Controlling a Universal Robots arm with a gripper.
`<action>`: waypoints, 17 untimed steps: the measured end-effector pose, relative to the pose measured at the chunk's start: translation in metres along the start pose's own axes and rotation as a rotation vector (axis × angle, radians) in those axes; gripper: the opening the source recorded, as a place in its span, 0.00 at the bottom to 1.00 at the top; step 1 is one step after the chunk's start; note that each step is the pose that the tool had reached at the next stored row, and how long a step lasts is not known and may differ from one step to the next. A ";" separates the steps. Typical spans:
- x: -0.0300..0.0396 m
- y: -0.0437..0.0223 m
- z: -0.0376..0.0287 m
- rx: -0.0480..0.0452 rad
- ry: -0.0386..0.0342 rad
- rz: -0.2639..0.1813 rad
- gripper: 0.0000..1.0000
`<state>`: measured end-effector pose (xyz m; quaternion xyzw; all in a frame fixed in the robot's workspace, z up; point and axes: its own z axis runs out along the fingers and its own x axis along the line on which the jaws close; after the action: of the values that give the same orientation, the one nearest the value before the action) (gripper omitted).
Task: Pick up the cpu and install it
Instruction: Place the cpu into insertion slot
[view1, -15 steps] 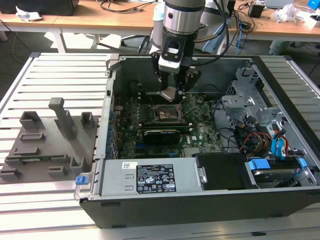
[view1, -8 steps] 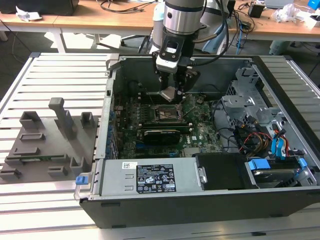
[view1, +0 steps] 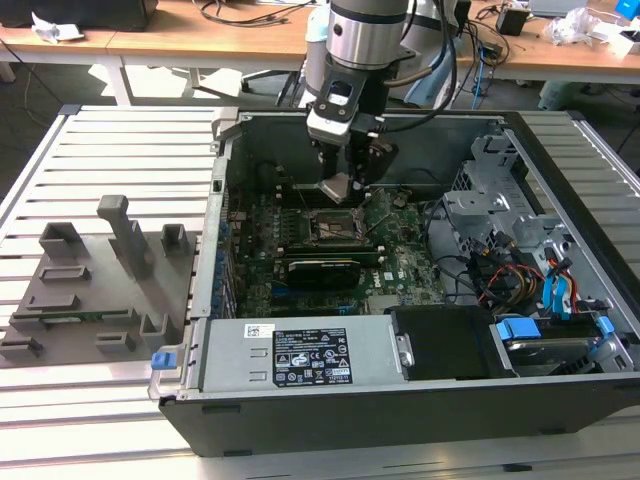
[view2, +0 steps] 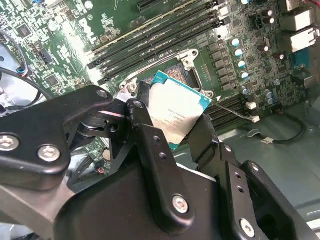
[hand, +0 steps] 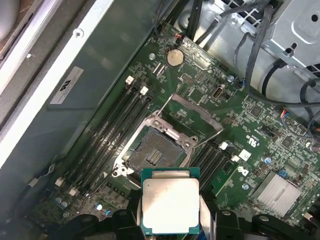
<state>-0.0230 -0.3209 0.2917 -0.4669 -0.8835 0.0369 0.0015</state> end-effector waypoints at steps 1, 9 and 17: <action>0.0000 0.0000 0.0000 0.0003 0.0004 0.006 0.54; 0.0000 0.0000 0.0001 0.0036 0.0041 0.082 0.54; 0.0000 0.0000 0.0001 0.0065 0.0075 0.149 0.54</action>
<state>-0.0230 -0.3209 0.2916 -0.5315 -0.8462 0.0380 0.0036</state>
